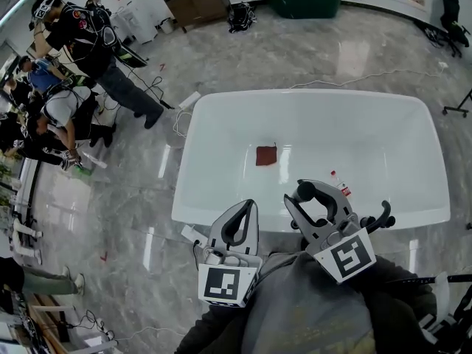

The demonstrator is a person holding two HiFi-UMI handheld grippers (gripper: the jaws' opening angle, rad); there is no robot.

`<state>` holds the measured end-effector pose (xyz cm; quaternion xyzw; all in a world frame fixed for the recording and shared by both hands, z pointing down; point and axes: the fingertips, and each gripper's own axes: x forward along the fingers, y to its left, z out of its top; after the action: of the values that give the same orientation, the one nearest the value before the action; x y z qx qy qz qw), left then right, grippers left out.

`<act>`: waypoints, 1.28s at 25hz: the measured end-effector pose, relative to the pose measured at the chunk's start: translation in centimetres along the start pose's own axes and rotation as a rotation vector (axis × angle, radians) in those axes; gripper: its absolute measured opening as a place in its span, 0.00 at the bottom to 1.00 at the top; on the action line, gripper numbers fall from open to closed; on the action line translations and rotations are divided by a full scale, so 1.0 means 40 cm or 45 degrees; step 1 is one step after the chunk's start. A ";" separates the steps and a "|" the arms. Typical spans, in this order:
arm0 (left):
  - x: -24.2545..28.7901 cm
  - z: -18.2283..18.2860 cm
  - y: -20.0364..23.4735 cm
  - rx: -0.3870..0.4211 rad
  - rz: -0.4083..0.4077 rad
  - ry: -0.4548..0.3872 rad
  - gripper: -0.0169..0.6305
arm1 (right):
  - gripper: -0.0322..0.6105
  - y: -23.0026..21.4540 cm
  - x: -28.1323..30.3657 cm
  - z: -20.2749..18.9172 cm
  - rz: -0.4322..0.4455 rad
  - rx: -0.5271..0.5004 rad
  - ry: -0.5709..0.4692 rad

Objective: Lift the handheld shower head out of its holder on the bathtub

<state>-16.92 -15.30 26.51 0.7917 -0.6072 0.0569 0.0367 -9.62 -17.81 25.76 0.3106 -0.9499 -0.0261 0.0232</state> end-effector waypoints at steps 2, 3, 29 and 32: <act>0.000 0.012 -0.004 -0.003 -0.004 -0.017 0.03 | 0.27 0.000 -0.002 0.032 0.006 0.003 -0.020; -0.001 0.018 -0.008 -0.004 -0.009 -0.022 0.03 | 0.27 0.002 -0.004 0.044 0.008 0.003 -0.026; -0.085 0.015 -0.019 0.020 -0.154 -0.034 0.03 | 0.27 0.084 -0.047 0.061 -0.146 -0.022 -0.062; -0.101 0.013 -0.046 0.020 -0.156 -0.036 0.03 | 0.27 0.099 -0.075 0.071 -0.134 -0.035 -0.082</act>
<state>-16.14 -11.03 25.48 0.8283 -0.5577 0.0482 0.0252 -9.69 -12.75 23.08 0.3588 -0.9321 -0.0504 -0.0046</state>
